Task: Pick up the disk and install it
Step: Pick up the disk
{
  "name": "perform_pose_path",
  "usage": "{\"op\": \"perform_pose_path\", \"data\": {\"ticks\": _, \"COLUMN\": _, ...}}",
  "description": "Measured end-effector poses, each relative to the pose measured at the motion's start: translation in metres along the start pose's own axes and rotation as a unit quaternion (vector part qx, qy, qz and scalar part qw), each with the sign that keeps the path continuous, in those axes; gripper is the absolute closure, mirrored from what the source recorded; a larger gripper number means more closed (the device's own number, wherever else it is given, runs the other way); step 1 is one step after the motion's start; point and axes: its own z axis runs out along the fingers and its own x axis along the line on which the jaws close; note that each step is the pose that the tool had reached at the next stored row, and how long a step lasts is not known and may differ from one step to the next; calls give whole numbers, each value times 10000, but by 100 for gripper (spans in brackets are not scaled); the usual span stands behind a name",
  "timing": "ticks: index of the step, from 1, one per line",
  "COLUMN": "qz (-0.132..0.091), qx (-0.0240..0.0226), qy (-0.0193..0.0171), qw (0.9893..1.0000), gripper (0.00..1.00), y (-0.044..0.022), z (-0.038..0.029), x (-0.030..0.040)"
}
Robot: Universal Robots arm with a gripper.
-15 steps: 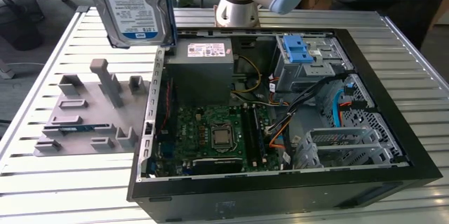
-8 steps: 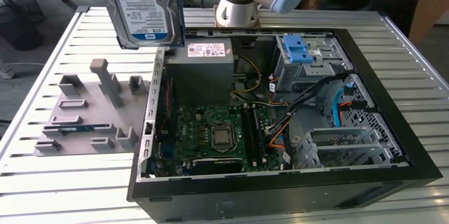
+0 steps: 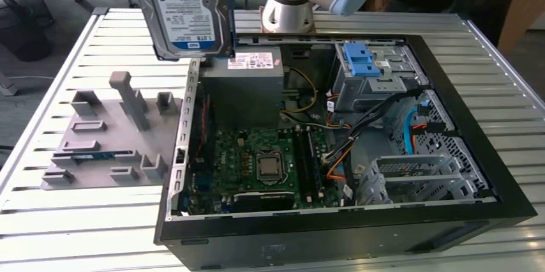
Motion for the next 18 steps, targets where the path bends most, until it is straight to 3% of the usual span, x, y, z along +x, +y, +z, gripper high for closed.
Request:
{"op": "perform_pose_path", "data": {"ticks": 11, "qz": 0, "qx": -3, "qy": 0, "qw": 10000, "gripper": 64, "y": -126, "z": 1, "x": 15}}
{"op": "perform_pose_path", "data": {"ticks": 18, "qz": 0, "qx": -10, "qy": 0, "qw": 10000, "gripper": 64, "y": -258, "z": 2, "x": 28}}
